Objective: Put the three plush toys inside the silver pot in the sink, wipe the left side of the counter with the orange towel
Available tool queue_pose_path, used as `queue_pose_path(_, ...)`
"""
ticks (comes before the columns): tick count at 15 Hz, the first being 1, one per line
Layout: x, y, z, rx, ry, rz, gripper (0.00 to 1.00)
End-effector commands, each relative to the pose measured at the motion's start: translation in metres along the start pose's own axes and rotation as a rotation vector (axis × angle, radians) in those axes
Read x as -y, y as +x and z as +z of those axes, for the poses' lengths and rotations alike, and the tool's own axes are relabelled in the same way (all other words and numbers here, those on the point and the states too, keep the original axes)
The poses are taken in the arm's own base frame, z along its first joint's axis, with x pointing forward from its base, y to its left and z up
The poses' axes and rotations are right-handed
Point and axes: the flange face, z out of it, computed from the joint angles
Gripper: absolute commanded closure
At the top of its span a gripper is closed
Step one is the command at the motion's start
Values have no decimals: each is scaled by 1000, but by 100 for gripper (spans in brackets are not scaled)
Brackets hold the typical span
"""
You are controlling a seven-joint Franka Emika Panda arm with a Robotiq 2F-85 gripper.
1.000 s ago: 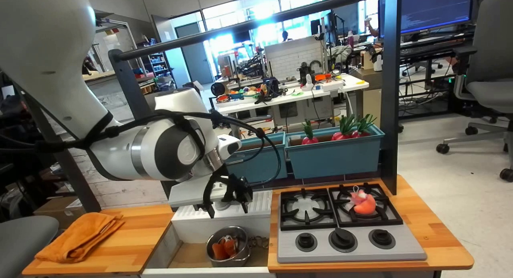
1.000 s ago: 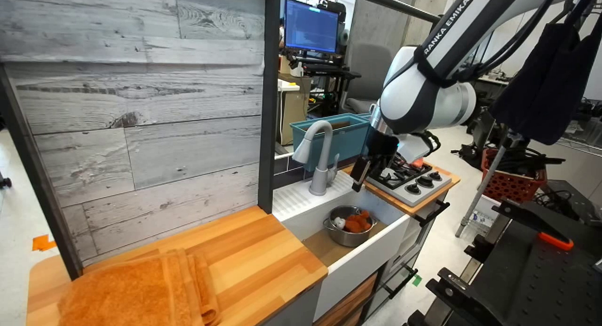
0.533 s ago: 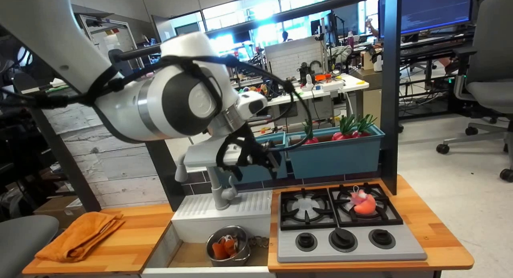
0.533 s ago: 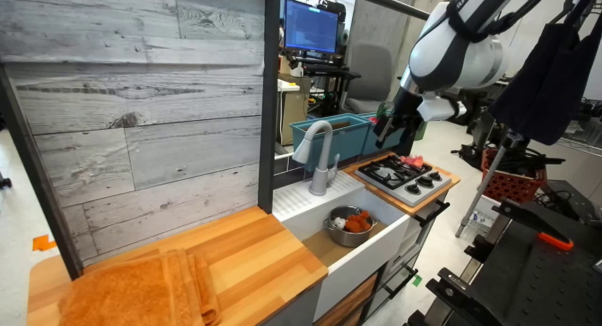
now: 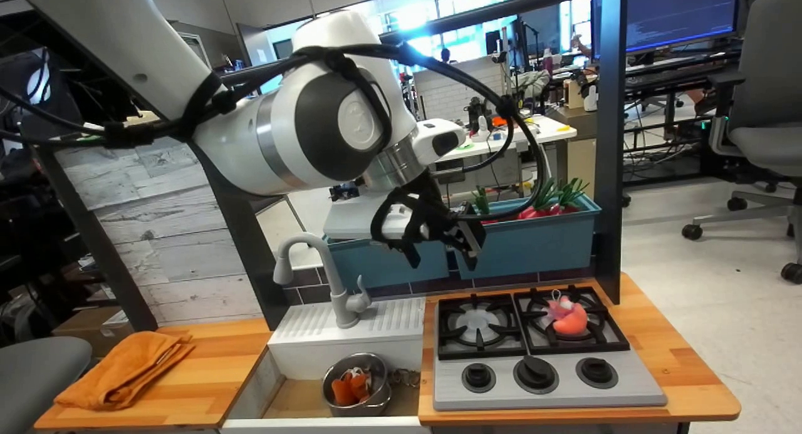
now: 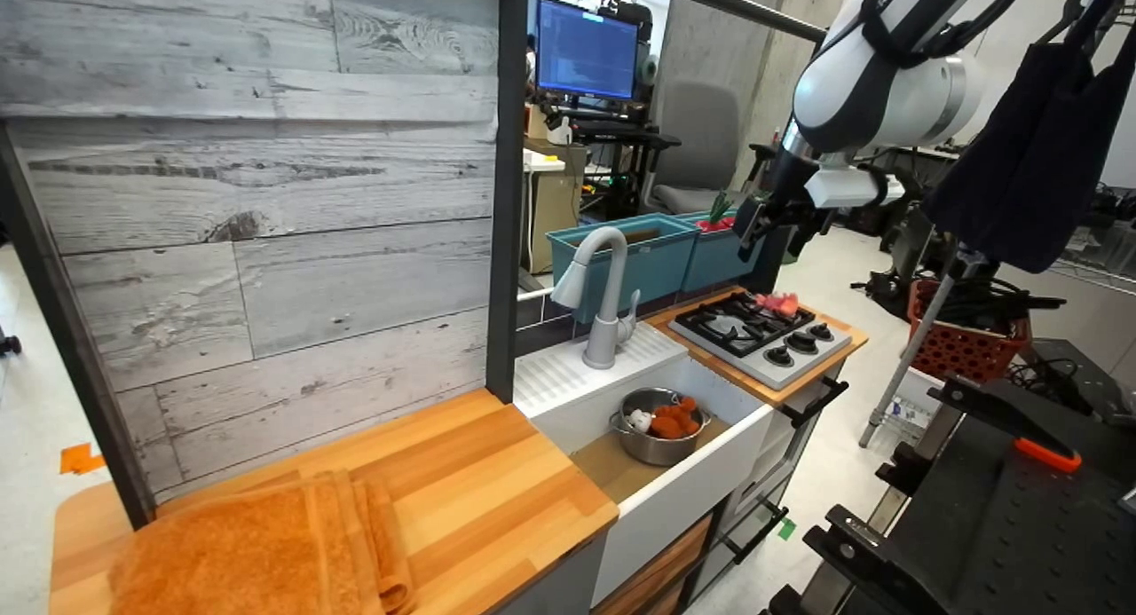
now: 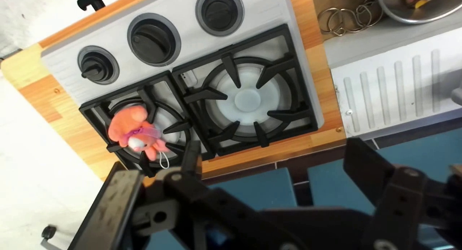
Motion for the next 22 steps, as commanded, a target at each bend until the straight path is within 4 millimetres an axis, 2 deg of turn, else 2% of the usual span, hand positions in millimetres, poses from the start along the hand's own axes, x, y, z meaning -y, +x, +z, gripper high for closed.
queue_pose_path(1,-28,25,9,-5,-34,84,0)
queue_pose_path(3,-57,39,20,-2,-63,166,0)
queue_pose_path(6,-87,56,42,22,-90,248,0)
queue_pose_path(13,-102,62,107,144,-99,395,0)
queue_pose_path(17,-122,65,125,170,-147,457,0)
queue_pose_path(22,-150,68,141,111,-207,506,0)
